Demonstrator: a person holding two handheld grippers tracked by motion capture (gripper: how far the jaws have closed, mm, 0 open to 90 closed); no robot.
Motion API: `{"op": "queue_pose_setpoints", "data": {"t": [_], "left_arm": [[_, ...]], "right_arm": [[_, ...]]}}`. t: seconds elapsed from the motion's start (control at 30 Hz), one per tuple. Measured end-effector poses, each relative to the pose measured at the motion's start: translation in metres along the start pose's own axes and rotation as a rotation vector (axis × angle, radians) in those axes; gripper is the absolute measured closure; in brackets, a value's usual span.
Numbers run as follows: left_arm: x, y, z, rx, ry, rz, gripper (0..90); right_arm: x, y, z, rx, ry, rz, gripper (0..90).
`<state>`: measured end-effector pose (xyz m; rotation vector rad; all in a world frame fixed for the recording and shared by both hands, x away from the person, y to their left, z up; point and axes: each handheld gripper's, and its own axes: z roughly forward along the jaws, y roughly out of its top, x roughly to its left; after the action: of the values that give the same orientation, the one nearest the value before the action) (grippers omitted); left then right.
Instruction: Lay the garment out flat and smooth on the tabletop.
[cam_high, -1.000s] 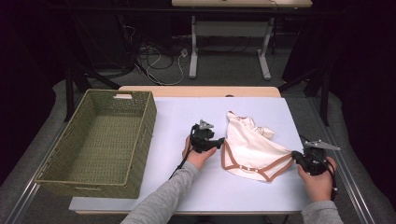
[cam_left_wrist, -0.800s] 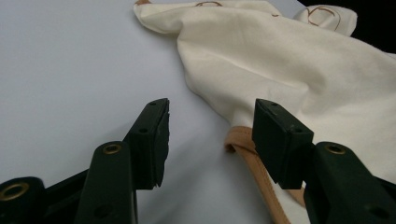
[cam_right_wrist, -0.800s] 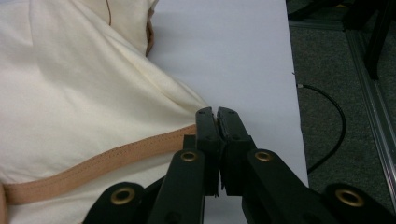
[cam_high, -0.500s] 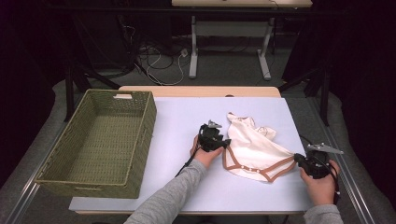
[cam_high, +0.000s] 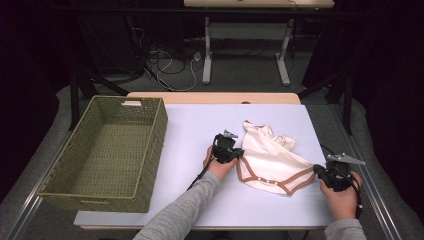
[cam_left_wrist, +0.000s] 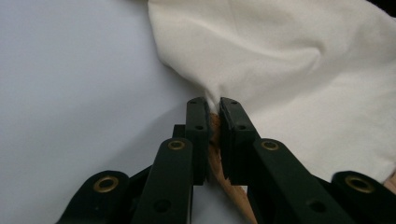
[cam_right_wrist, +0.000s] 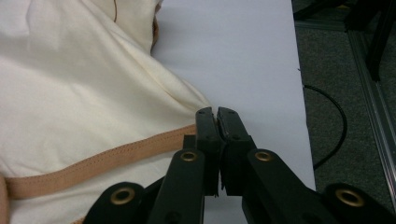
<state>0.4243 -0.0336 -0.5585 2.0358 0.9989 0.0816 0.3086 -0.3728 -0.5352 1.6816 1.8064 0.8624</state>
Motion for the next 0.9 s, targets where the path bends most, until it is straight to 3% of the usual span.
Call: {"op": "queue_pose_setpoints", "data": {"t": [0.13, 0.17, 0.2, 0.23, 0.27, 0.4, 0.7, 0.9], "left_arm": [[0.0, -0.002, -0.011, -0.02, 0.005, 0.001, 83.6], [0.001, -0.003, -0.015, -0.022, 0.013, 0.017, 83.6], [0.0, -0.004, -0.019, -0.033, 0.011, 0.0, 83.6], [0.001, -0.004, -0.023, -0.03, 0.016, 0.02, 83.7], [0.0, -0.005, -0.027, -0.039, 0.021, 0.007, 83.8], [0.003, -0.01, -0.041, -0.045, 0.048, 0.032, 84.0], [0.011, -0.022, -0.07, -0.061, 0.085, 0.013, 84.2], [0.015, -0.03, -0.079, -0.067, 0.118, 0.004, 84.2]], "right_arm": [[0.0, 0.001, 0.0, -0.006, 0.008, -0.017, 87.9], [0.002, 0.001, 0.0, -0.009, 0.009, -0.008, 87.9], [0.002, 0.001, 0.0, -0.01, 0.012, -0.012, 87.9], [0.003, 0.002, 0.001, -0.012, 0.016, -0.022, 87.9], [0.005, 0.002, 0.002, -0.015, 0.018, -0.024, 87.9], [0.012, 0.005, 0.004, -0.02, 0.036, -0.042, 87.9], [0.033, 0.013, 0.013, -0.033, 0.077, -0.099, 87.9], [0.048, 0.016, 0.019, -0.035, 0.104, -0.136, 87.9]]}}
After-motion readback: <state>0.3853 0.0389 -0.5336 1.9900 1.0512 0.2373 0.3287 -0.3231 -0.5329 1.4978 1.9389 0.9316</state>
